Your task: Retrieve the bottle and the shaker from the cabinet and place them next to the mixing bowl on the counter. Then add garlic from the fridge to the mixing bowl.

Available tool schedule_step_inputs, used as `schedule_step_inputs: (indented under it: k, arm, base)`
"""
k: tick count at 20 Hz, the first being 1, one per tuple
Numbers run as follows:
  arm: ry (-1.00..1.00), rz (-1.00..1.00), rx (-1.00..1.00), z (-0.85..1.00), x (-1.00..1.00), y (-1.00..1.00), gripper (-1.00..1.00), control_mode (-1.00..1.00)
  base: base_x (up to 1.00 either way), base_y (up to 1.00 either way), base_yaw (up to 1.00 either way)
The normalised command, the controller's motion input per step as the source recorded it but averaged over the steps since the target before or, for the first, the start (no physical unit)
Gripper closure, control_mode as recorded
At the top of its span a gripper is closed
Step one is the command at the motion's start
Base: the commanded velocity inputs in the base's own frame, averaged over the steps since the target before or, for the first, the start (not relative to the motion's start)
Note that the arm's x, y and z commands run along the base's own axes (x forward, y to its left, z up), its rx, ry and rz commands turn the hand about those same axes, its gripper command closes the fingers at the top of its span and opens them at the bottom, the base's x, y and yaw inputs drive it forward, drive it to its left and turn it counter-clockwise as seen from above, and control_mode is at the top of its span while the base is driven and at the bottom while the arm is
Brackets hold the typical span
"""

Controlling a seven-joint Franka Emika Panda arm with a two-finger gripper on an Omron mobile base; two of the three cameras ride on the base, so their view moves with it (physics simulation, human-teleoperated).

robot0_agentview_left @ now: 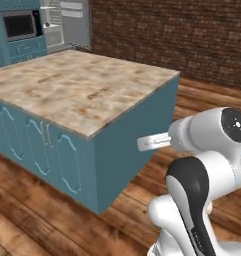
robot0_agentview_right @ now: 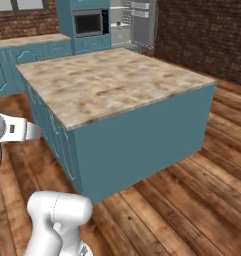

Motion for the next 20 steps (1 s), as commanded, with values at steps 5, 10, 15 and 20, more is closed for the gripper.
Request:
schedule_step_inputs:
  k: [5,10,15,20]
  arm:
    - [0.0,0.0,0.0,0.0,0.0,0.0,-1.0,1.0]
    - [0.0,0.0,0.0,0.0,0.0,0.0,-1.0,1.0]
    - [0.0,0.0,0.0,0.0,0.0,0.0,-1.0,1.0]
    - [0.0,0.0,0.0,0.0,0.0,0.0,-1.0,1.0]
  base:
    - [0.89,-0.07,-0.09]
    - [1.0,-0.47,0.0]
    - [1.0,-0.61,0.0]
    - [1.0,-0.7,0.0]
